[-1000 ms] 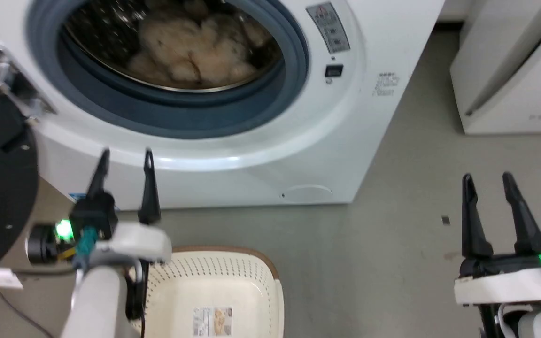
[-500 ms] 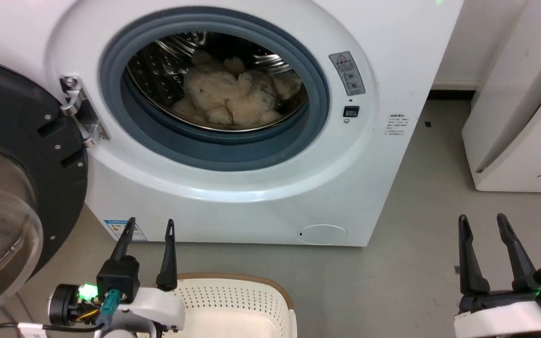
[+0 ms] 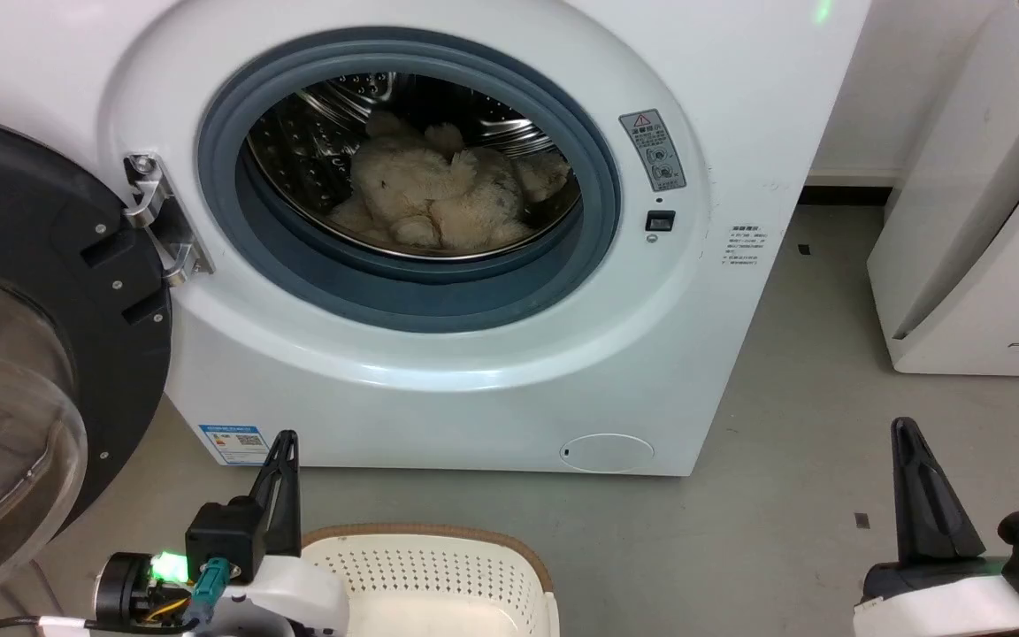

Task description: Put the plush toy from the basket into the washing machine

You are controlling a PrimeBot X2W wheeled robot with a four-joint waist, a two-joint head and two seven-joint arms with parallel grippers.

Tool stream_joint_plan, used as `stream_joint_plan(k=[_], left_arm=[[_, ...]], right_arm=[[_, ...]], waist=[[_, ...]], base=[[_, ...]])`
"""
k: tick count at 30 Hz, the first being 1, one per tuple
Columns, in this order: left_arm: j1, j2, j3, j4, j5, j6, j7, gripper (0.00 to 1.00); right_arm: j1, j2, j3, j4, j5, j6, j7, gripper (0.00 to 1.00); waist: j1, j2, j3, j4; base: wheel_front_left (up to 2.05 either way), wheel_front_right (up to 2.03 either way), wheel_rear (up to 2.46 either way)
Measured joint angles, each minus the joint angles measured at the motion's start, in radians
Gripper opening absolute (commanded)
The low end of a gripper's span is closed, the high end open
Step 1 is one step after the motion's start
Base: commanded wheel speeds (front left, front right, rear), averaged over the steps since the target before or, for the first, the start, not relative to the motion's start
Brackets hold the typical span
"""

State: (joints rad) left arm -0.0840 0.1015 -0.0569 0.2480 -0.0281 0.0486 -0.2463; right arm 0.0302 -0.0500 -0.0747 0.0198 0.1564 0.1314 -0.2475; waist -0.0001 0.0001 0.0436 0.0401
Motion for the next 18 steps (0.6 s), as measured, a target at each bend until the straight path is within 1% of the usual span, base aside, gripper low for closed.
stream_joint_plan(k=[18], left_arm=[[0.002,-0.007,0.005,-0.035,0.0,-0.007,0.035,0.0]], right_arm=[[0.0,0.0,0.012,0.0,-0.018,0.0,0.035,0.0]], waist=[[0.0001,0.0,-0.006,-0.006]], base=[[0.0,0.0,0.0]])
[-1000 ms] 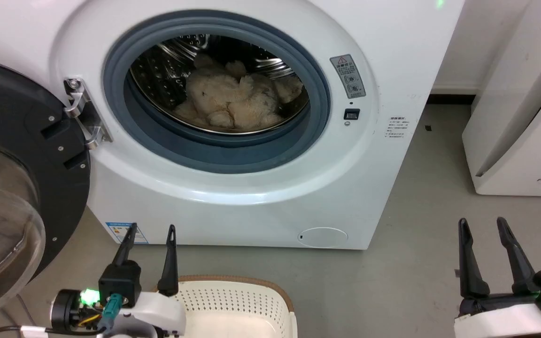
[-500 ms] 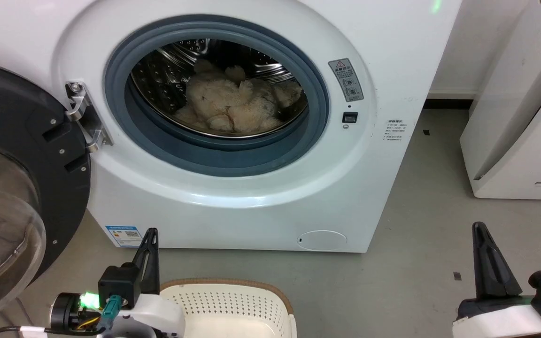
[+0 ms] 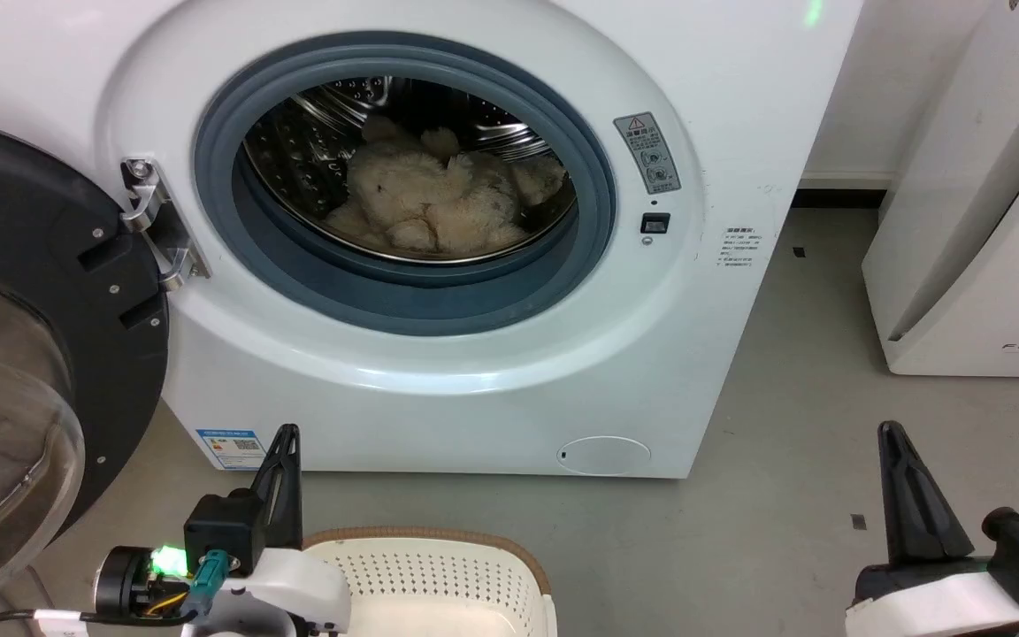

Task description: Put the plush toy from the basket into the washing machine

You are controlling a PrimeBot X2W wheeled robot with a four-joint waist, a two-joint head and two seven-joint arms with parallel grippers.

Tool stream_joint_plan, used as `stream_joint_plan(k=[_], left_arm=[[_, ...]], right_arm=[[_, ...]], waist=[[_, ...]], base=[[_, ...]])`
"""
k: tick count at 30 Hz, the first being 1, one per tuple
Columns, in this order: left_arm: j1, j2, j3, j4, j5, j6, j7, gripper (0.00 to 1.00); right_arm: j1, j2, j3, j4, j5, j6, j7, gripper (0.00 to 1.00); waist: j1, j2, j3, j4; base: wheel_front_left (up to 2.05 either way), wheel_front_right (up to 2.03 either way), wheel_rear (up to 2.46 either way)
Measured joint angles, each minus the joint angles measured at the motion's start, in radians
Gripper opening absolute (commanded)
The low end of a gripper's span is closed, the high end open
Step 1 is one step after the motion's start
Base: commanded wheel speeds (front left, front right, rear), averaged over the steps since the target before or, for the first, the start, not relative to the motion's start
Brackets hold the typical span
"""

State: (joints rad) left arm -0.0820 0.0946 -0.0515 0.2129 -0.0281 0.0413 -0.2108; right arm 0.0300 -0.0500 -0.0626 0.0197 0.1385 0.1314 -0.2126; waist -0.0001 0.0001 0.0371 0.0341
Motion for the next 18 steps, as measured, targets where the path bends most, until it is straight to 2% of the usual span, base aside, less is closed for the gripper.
stream_joint_plan(k=[18], left_arm=[[0.011,-0.009,0.007,-0.037,0.001,-0.007,0.036,0.0]], right_arm=[[-0.001,0.0,0.009,-0.001,-0.021,0.0,0.038,0.0]], waist=[[0.0001,0.0,-0.007,-0.006]], base=[[0.0,0.0,0.0]])
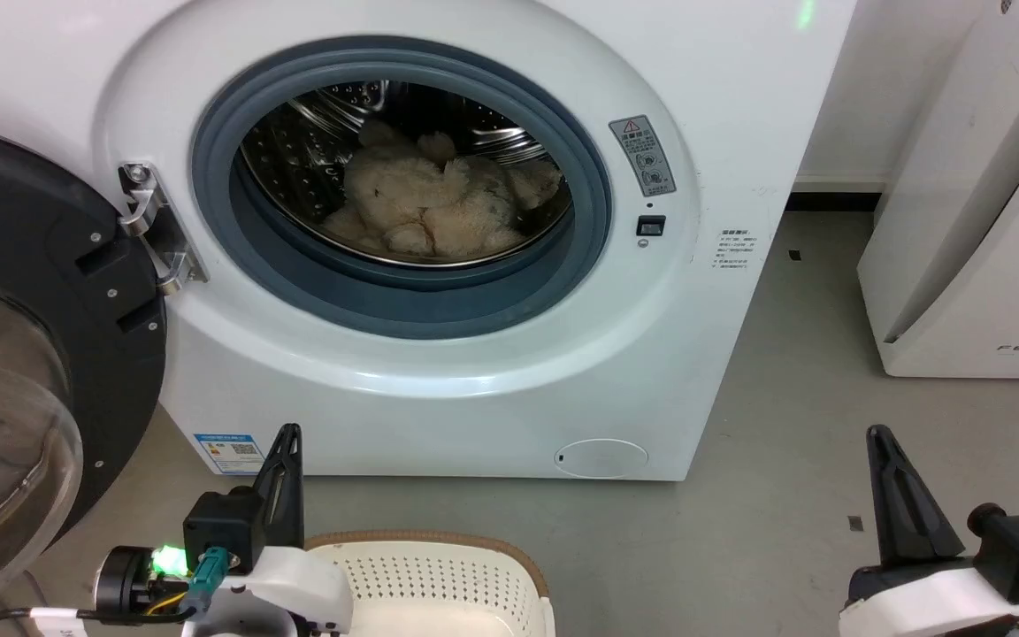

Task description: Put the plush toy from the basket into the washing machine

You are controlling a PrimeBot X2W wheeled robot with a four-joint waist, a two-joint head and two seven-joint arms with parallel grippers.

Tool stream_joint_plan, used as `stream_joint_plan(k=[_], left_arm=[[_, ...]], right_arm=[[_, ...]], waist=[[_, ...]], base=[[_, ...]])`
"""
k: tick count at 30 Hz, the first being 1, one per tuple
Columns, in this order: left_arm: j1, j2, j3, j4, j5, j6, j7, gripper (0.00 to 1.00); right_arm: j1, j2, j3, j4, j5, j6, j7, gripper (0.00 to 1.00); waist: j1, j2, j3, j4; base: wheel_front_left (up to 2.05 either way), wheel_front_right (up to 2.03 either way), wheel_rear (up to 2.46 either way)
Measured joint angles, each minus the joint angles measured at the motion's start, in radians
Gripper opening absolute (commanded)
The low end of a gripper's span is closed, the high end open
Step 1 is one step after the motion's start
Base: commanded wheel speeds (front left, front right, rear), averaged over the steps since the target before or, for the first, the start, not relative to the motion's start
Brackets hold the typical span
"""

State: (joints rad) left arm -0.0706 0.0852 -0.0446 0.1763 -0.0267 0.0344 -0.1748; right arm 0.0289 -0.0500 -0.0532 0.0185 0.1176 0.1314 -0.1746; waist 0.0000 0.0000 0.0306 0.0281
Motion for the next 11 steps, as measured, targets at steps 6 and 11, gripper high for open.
stream_joint_plan(k=[6,11], left_arm=[[0.006,-0.002,0.004,-0.011,0.0,-0.002,0.015,0.0],[0.009,-0.004,0.007,-0.022,0.0,-0.002,0.024,0.0]], right_arm=[[-0.001,0.0,0.003,-0.001,-0.016,0.0,0.014,0.0],[-0.002,0.0,0.007,-0.002,-0.021,0.0,0.022,0.0]], waist=[[0.0,0.0,-0.002,-0.002],[0.0,0.0,-0.004,-0.004]], base=[[0.0,0.0,0.0],[0.0,0.0,0.0]])
